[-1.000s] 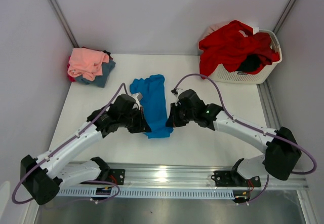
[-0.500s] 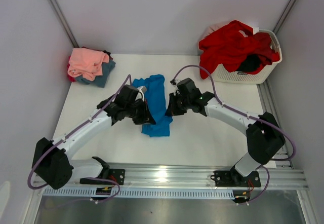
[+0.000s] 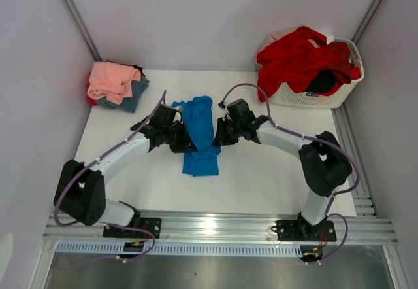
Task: Fold and stack the t-shirts
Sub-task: Fold the folded rectangular tshirt in 1/3 of the way
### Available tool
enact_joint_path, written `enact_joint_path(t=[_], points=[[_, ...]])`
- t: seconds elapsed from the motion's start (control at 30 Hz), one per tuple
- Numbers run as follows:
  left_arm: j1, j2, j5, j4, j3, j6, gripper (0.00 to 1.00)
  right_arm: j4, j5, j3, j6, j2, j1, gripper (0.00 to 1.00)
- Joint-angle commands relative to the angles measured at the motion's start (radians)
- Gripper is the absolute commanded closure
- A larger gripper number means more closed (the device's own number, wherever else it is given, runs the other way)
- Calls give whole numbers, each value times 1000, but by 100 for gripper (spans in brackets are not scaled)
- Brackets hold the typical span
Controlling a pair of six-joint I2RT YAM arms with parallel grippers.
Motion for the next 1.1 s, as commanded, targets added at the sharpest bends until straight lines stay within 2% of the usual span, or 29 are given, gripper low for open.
enact_joint_path(t=[0.0,0.27,0.47,0.6,0.7,0.77,0.8,0.93,0.97,1.03,1.07], points=[[41,32,-30,38,16,-2,99,57,-12,32,-35,49,-22,100],[68,91,-57,98,-3,-42,99,74,-35,81,-56,118,-32,100],[70,192,-74,117,-4,-69,99,63,-40,133,-79,200,-40,100],[70,244,-96,118,-13,-85,99,86,-44,132,-91,238,-42,90],[70,269,-119,117,-26,-94,95,98,-44,121,-99,243,-42,84],[70,278,-151,103,-29,-92,94,99,-35,115,-111,234,-42,75],[71,281,-162,94,-29,-91,94,94,-24,115,-116,229,-42,65],[82,258,-203,55,-24,-88,92,71,43,104,-142,191,-42,53],[87,238,-206,55,-29,-86,89,71,71,98,-154,156,-42,48],[90,185,-209,55,-44,-79,76,69,103,70,-166,108,-42,36],[90,121,-215,52,-45,-76,60,66,117,60,-173,56,-42,22]])
